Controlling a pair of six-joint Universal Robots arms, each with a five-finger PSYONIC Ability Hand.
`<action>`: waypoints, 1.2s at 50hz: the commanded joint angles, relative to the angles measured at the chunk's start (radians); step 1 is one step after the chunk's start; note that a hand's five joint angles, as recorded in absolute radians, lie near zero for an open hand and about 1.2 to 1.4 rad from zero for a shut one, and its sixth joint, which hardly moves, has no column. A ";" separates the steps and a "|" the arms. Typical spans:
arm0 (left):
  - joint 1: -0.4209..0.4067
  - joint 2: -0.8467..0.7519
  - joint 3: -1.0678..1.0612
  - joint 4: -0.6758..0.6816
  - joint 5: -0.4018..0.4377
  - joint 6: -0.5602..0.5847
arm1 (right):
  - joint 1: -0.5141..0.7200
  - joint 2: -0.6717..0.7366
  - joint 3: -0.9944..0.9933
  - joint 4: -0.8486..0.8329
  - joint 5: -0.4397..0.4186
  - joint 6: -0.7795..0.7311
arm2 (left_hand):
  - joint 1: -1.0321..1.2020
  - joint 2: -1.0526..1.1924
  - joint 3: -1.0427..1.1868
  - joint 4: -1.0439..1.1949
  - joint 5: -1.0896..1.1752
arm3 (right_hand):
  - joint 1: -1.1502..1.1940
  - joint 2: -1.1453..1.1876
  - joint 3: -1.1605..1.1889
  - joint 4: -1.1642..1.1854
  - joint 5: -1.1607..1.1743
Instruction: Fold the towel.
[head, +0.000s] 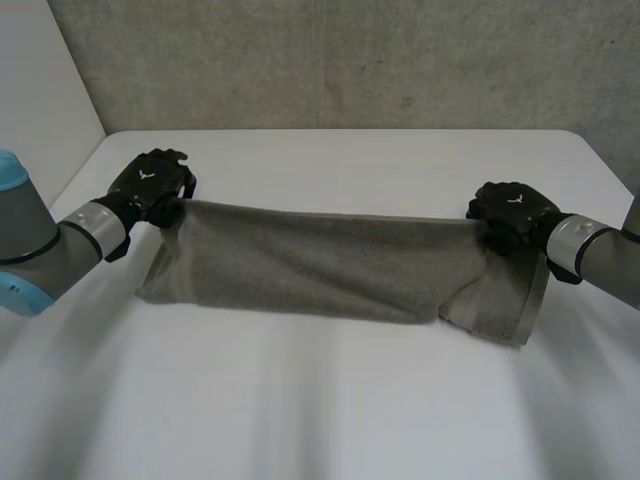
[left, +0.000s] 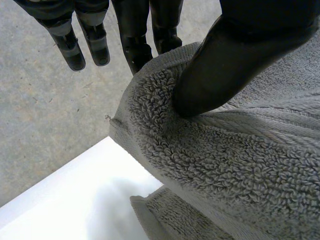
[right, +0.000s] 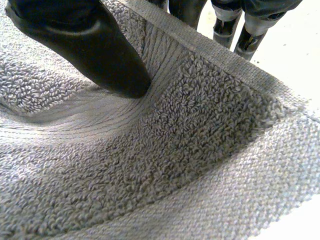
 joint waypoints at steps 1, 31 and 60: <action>-0.004 -0.023 0.003 0.035 -0.001 0.000 | 0.004 0.023 -0.021 -0.001 0.004 -0.003 | 0.135 0.065 -0.043 -0.050 0.075 | 0.084 0.057 -0.007 -0.060 0.034; -0.015 0.025 0.044 0.032 -0.115 0.000 | 0.036 -0.027 -0.081 -0.113 0.134 0.001 | -1.045 -1.115 -0.043 -0.050 -1.105 | -1.138 -1.164 -0.007 -0.060 -1.187; 0.032 0.348 -0.397 -0.219 -0.084 0.011 | 0.016 -0.567 0.680 -0.118 0.094 -0.019 | -0.952 -1.021 -0.043 -0.050 -1.011 | -1.066 -1.092 -0.007 -0.060 -1.115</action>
